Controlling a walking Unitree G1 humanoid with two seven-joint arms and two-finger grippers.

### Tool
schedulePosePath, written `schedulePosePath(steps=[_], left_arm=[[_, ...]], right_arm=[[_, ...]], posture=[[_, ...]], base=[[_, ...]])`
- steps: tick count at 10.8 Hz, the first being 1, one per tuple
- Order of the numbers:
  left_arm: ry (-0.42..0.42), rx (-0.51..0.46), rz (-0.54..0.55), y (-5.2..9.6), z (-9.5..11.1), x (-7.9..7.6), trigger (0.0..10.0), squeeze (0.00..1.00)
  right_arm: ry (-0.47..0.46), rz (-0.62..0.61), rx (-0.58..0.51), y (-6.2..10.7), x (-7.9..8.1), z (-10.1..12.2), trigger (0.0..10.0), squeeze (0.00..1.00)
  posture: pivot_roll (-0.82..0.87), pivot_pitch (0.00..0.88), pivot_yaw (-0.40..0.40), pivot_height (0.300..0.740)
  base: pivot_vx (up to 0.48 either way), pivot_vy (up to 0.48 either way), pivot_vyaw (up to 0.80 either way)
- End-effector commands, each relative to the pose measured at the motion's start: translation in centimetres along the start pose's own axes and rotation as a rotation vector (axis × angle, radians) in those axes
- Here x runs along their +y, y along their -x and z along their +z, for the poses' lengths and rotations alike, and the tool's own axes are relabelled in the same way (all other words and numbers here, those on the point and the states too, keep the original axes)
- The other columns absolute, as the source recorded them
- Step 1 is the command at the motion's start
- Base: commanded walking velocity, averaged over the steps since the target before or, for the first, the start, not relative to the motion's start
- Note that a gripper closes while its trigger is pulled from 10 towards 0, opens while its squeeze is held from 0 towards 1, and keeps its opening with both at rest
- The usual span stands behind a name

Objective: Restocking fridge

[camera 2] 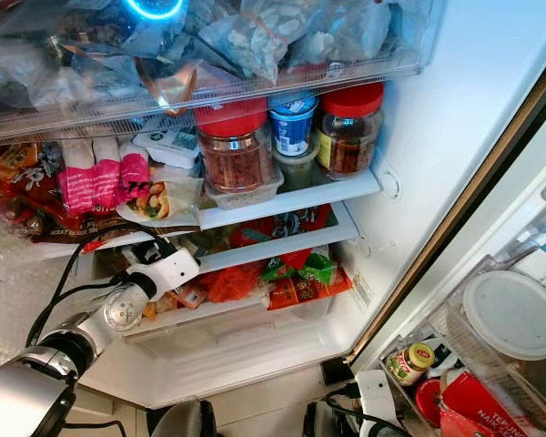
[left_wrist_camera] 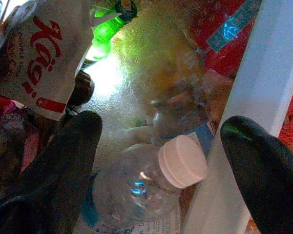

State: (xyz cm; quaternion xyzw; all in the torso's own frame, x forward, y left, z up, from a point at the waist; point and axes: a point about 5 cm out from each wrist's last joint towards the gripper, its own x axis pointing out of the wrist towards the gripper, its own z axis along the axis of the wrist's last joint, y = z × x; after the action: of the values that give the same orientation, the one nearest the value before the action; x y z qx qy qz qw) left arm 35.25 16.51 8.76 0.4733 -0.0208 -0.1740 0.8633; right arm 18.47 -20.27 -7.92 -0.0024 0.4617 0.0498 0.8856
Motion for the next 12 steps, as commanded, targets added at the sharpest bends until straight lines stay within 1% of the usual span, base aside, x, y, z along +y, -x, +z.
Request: schedulePosePath(steps=[1, 2, 3, 4, 5, 6, 7, 8, 9, 11, 12], left_arm=[[0.014, -0.005, 0.021, 0.2, -0.3, 0.7, 10.0, 0.00], [0.075, -0.022, 0.002, 0.3, -0.2, 0.5, 10.0, 0.00], [0.176, -0.044, -0.018, 0.7, -0.1, -0.2, 10.0, 0.00], [0.281, -0.070, -0.005, 1.2, -0.1, -0.9, 10.0, 0.00], [0.352, -0.078, 0.002, 1.6, -0.1, -1.6, 10.0, 0.00], [0.392, -0.083, -0.004, 1.9, -0.2, -2.2, 10.0, 0.00], [0.460, -0.101, -0.018, 2.6, -0.2, -3.3, 10.0, 0.00], [0.492, -0.114, -0.036, 3.0, -0.1, -4.0, 10.0, 0.00], [0.513, -0.145, -0.040, 3.3, 0.2, -4.3, 10.0, 0.00], [0.518, -0.182, -0.049, 3.6, 0.7, -4.6, 10.0, 0.00], [0.554, -0.203, -0.027, 3.9, 1.1, -4.6, 10.0, 0.00]], right_arm=[[-0.024, -0.025, 0.125, 0.7, -0.6, -3.1, 10.0, 0.00], [-0.024, -0.026, 0.124, 0.6, -0.6, -3.0, 10.0, 0.00], [-0.021, -0.026, 0.125, 0.6, -0.6, -3.0, 10.0, 0.00], [-0.020, -0.026, 0.124, 0.6, -0.6, -3.0, 10.0, 0.00], [-0.020, -0.026, 0.124, 0.6, -0.6, -3.0, 10.0, 0.00], [-0.018, -0.025, 0.123, 0.6, -0.6, -3.0, 10.0, 0.00], [-0.016, -0.026, 0.124, 0.6, -0.6, -3.0, 10.0, 0.00], [-0.014, -0.027, 0.126, 0.7, -0.7, -3.0, 10.0, 0.00], [-0.012, -0.027, 0.127, 0.7, -0.7, -3.1, 10.0, 0.00], [-0.006, -0.024, 0.128, 0.7, -0.7, -3.1, 10.0, 0.00], [-0.006, -0.024, 0.129, 0.7, -0.7, -3.1, 10.0, 0.00]], posture=[[-0.11, 0.158, 0.012, 0.652], [-0.11, 0.151, 0.013, 0.652], [-0.11, 0.144, 0.015, 0.652], [-0.11, 0.138, 0.017, 0.652], [-0.11, 0.131, 0.015, 0.652], [-0.11, 0.132, 0.014, 0.652], [-0.11, 0.128, 0.016, 0.652], [-0.11, 0.124, 0.016, 0.652], [-0.11, 0.117, 0.015, 0.652], [-0.10, 0.118, 0.014, 0.652], [-0.11, 0.119, 0.016, 0.652]], base=[[0.000, 0.000, 0.00], [0.000, 0.000, 0.00], [0.000, 0.000, 0.00], [0.000, 0.000, 0.00], [0.000, 0.000, 0.00], [0.000, 0.000, 0.00], [0.000, 0.000, 0.00], [0.000, 0.000, 0.00], [0.000, 0.000, 0.00], [0.000, 0.000, 0.00], [0.000, 0.000, 0.00]])
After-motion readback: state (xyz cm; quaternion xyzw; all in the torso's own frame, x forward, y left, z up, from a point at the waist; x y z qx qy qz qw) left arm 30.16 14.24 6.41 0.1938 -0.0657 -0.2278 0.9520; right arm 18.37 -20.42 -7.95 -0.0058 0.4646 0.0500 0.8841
